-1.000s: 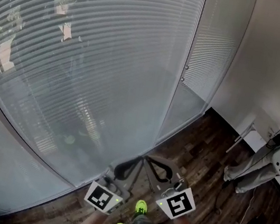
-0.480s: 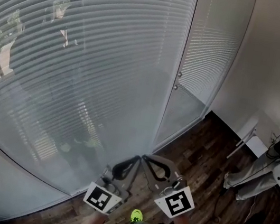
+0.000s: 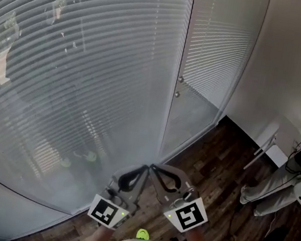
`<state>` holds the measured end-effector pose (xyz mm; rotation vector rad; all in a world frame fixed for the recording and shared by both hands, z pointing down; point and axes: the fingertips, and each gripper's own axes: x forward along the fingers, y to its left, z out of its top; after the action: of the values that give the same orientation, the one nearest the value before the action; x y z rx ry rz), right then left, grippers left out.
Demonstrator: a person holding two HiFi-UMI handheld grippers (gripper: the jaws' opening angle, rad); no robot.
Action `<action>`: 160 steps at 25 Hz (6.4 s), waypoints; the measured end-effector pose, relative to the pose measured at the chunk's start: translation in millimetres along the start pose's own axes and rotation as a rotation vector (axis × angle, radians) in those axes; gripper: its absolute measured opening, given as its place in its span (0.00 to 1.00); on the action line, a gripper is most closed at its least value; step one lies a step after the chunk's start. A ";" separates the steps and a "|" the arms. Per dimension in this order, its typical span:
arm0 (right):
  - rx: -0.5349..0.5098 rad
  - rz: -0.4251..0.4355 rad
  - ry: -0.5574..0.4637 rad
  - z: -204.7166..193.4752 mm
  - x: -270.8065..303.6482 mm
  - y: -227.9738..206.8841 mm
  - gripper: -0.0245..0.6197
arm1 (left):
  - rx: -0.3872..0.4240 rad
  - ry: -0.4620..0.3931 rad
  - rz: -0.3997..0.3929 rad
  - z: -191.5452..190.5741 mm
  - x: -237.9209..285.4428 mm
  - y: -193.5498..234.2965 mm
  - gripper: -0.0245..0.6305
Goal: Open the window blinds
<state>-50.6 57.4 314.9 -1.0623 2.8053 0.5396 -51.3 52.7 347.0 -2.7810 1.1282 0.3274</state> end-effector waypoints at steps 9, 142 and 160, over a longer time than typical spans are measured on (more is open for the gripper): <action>-0.018 0.010 0.140 -49.6 11.4 -68.5 0.05 | -0.058 0.003 -0.006 -16.6 74.3 26.8 0.02; -0.541 -0.010 0.443 -308.9 182.9 -388.0 0.23 | -0.104 -0.014 0.052 -162.6 336.0 218.1 0.03; 0.085 -0.079 0.361 -309.5 181.5 -398.5 0.23 | -0.097 0.003 0.028 -161.8 332.5 213.0 0.03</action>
<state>85.8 -443.5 449.1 -1.3671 3.0343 0.2371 56.8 -354.4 415.6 -2.8520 1.1834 0.3919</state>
